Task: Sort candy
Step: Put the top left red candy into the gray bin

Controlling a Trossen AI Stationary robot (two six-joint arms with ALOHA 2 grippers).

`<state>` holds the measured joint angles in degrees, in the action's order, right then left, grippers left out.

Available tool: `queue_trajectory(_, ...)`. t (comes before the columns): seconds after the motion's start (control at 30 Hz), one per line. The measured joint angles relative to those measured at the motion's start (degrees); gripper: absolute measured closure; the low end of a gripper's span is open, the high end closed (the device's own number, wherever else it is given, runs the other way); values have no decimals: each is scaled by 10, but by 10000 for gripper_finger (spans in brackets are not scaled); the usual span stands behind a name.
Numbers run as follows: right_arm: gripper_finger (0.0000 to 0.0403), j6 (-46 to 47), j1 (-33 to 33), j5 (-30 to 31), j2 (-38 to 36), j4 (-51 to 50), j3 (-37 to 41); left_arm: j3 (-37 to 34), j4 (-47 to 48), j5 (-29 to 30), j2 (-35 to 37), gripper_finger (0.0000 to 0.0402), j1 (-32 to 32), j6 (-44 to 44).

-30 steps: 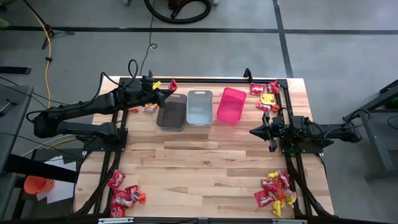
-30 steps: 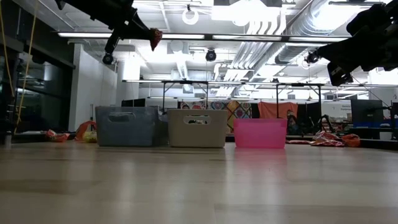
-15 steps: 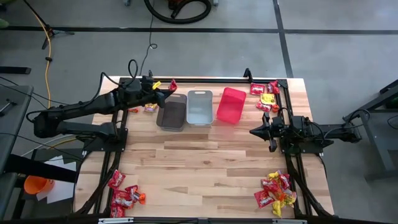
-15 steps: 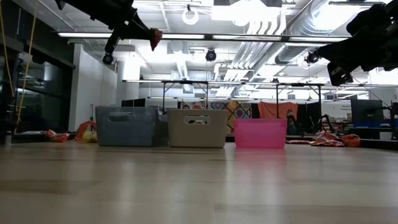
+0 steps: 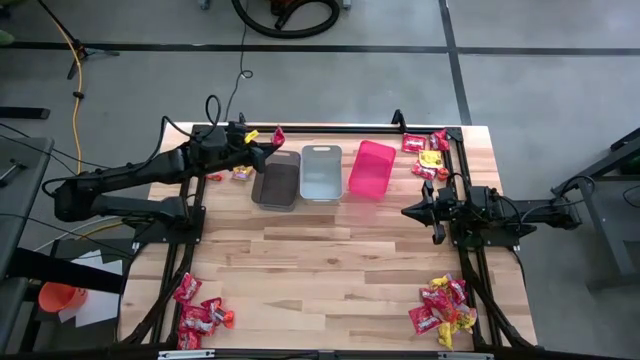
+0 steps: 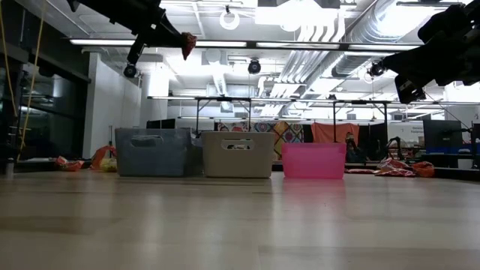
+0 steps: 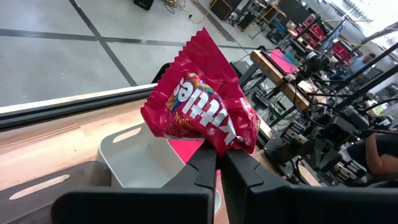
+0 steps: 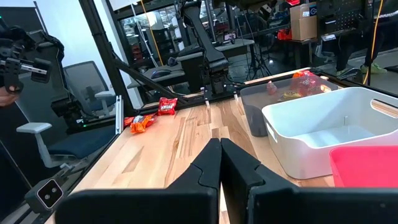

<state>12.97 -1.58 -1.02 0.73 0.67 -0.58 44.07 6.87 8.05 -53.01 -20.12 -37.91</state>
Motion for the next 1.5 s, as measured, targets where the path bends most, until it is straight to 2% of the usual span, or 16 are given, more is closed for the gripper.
queue_trajectory(0.57,402,0,0,0,0,0,0,0,-4,-1,-2,401,0,4)
queue_trajectory(0.73,402,0,0,0,0,0,0,1,-5,-40,-32,401,1,7)
queue_trajectory(0.93,402,0,0,0,0,0,0,17,-4,-87,-117,401,19,33)
queue_trajectory(1.1,402,0,0,0,0,0,0,77,-2,-126,-218,401,33,148)
queue_trajectory(1.3,402,0,0,0,0,0,0,151,48,-117,-336,400,33,238)
queue_trajectory(1.4,402,0,0,0,0,0,0,194,89,-121,-388,385,28,267)
queue_trajectory(1.5,402,0,0,0,0,0,0,237,128,-128,-429,349,28,302)
